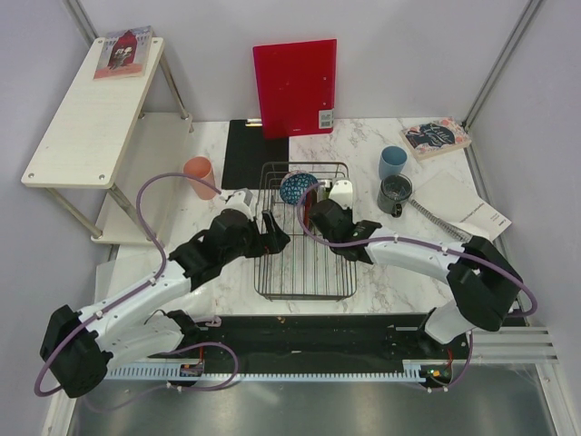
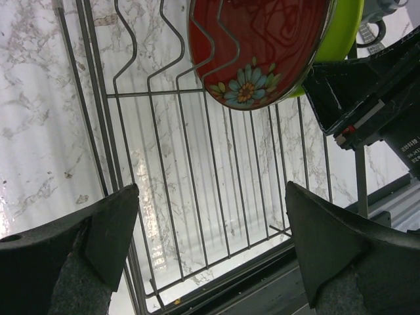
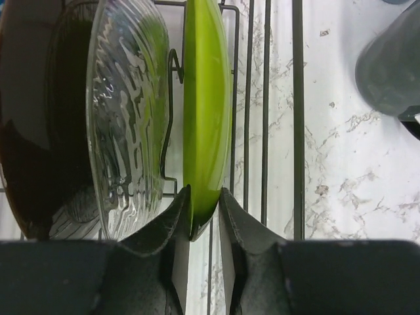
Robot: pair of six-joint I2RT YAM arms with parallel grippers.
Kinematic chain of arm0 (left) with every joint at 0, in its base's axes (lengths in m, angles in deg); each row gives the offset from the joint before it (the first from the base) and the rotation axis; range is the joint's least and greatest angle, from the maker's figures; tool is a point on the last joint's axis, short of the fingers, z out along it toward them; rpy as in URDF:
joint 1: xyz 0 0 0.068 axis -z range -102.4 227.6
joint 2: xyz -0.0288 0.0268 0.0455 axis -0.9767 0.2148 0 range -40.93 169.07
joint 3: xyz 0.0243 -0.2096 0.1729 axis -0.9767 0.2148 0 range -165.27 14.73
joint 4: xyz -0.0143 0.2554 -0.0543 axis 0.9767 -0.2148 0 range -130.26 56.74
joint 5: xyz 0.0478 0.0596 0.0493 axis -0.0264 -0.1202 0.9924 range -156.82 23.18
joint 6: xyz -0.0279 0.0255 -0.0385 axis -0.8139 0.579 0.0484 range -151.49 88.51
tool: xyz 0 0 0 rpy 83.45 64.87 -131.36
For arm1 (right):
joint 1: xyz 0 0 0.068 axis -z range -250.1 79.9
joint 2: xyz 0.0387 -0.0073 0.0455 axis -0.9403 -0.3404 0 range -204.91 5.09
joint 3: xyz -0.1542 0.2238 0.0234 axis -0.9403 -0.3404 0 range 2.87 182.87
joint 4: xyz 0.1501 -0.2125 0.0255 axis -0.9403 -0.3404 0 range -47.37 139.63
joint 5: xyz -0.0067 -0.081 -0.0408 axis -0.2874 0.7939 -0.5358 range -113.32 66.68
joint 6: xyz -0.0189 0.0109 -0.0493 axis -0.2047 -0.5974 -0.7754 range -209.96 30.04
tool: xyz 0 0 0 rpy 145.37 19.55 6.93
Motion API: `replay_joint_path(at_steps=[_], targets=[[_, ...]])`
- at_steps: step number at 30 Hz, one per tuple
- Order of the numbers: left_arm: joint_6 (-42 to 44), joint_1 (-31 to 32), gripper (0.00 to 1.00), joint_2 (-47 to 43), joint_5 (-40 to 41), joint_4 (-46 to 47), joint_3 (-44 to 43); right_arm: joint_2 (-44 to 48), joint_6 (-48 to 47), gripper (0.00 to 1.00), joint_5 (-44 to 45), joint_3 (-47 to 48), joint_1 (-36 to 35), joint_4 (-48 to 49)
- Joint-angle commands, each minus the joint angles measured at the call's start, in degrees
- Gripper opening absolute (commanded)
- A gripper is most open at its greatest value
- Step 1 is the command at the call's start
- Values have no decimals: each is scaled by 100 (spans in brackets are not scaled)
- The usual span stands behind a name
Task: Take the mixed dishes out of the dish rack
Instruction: Pick up the plate from the dish rack.
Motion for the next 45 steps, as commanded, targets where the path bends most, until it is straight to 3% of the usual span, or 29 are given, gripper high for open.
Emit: replay_joint_path(at_steps=[1,7,23,45], targets=[[-300,3,99,-81,39,64,273,220,183,17,529,-300,32,348],[-423,-5,98,130,-13,90,299,554,218,0,933,-379,-82,287],[-503,-5,97,236,-5,126,291,1590,403,0,1540,-660,-671,-161],[-442,-5,97,262,66,169,176,3137,570,0,1295,-195,-1163,-1366]])
